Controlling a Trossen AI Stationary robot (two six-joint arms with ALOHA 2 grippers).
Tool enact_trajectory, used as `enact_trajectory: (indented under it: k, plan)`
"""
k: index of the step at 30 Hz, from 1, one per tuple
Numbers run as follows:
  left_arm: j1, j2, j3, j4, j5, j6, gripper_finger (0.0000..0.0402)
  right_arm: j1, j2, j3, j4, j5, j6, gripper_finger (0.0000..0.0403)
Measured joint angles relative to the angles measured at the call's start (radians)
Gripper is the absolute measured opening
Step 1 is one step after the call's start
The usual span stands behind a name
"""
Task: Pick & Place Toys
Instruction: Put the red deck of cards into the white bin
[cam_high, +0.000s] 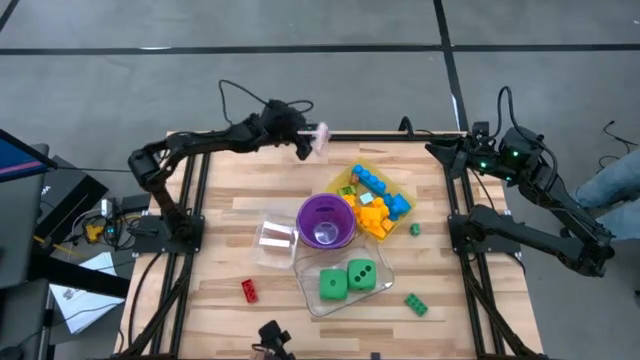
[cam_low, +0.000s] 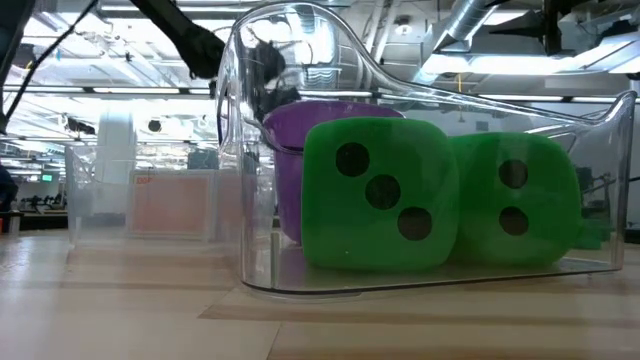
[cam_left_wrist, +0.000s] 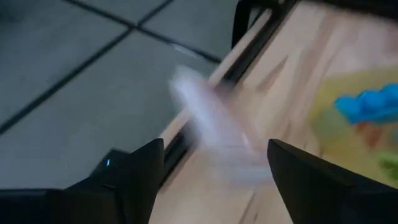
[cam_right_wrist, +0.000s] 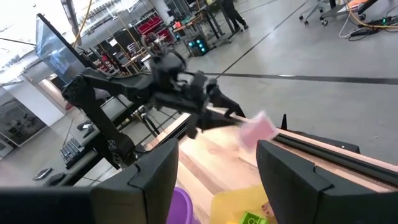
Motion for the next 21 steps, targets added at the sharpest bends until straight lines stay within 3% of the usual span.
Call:
enact_trajectory:
  k: [3, 13, 21]
  plan:
    - [-0.009, -0.051, 0.000, -0.001, 0.009, -0.029, 0.0267, 0.000, 0.000, 0.000, 0.000, 0.000, -0.013, 0.0209]
    - [-0.019, -0.192, -0.001, -0.039, 0.008, -0.078, 0.0164, 0.001, -0.001, 0.000, 0.000, -0.030, -0.040, 0.0209]
    - [-0.038, -0.214, -0.001, -0.032, -0.001, -0.070, 0.0164, 0.001, -0.002, 0.000, -0.016, -0.082, -0.040, 0.0209]
